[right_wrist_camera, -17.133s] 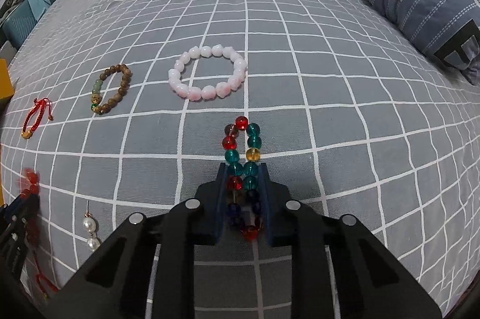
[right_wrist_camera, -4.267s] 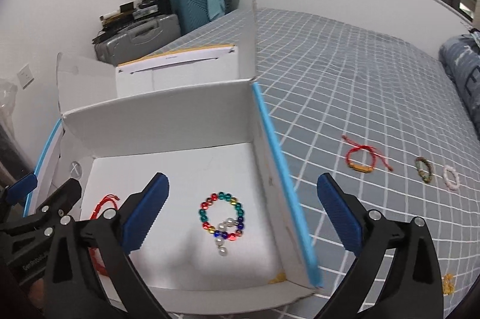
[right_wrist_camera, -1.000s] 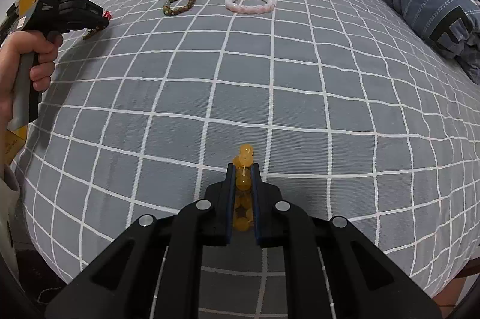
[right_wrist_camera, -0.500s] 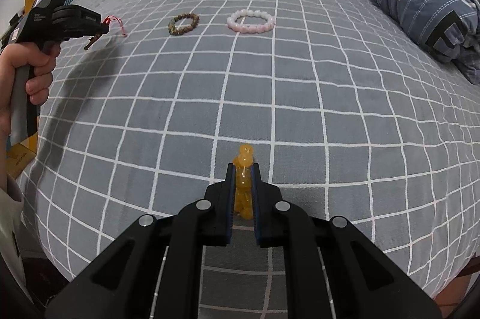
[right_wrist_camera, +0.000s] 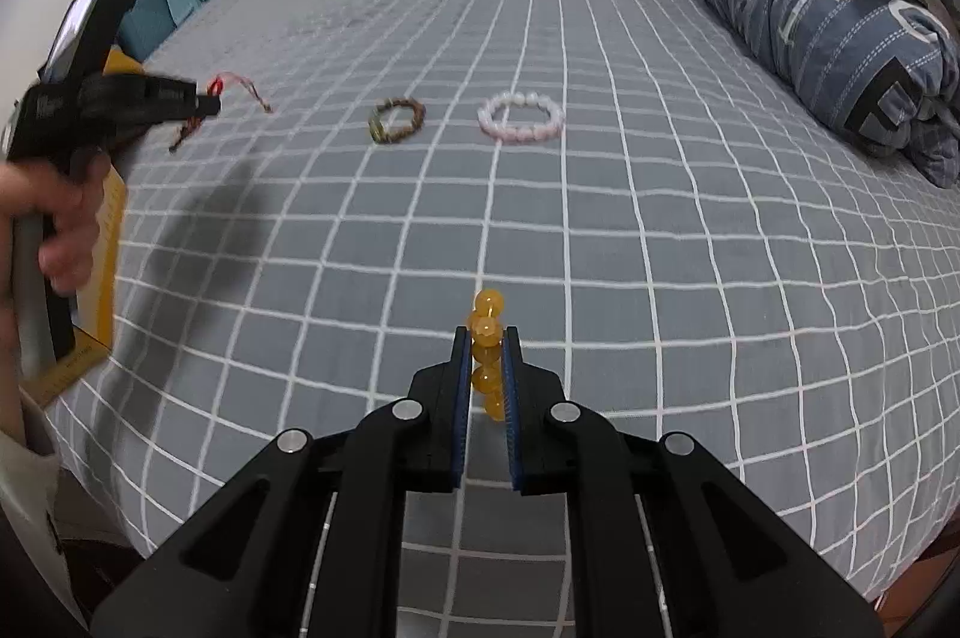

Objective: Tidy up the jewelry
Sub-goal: 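Lift and carry both held bracelets over the white box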

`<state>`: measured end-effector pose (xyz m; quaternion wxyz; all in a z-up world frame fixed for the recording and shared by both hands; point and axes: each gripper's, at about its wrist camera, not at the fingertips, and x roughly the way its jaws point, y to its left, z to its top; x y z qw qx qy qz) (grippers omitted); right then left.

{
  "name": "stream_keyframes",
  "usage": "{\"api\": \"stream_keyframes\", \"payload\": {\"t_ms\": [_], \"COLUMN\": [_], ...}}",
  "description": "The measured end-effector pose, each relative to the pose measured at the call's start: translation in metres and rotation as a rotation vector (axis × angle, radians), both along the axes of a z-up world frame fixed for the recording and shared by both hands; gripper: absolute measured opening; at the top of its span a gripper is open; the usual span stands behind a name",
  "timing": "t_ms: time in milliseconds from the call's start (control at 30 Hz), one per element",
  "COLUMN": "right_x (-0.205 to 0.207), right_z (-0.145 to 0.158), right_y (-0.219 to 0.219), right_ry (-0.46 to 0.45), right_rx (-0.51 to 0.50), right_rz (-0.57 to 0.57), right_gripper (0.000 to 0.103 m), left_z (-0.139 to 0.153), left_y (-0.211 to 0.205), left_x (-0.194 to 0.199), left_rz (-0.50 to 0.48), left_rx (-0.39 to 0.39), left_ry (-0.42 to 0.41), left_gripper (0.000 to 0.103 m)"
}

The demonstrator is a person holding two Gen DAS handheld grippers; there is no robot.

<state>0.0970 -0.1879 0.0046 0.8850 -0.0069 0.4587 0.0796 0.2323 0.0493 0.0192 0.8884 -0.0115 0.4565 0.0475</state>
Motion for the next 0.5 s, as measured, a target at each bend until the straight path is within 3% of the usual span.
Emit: {"api": "stream_keyframes", "payload": {"t_ms": [500], "right_x": [-0.011], "right_z": [0.037], "right_y": [0.007], "right_ry": [-0.14], "right_rx": [0.023], "right_rz": [-0.008], "right_gripper": [0.009], "left_z": [0.031], "left_y": [-0.007], "left_x": [-0.092], "left_rz": [-0.032], "left_rx": [0.01], "left_ry": [-0.084], "left_gripper": [0.008]}}
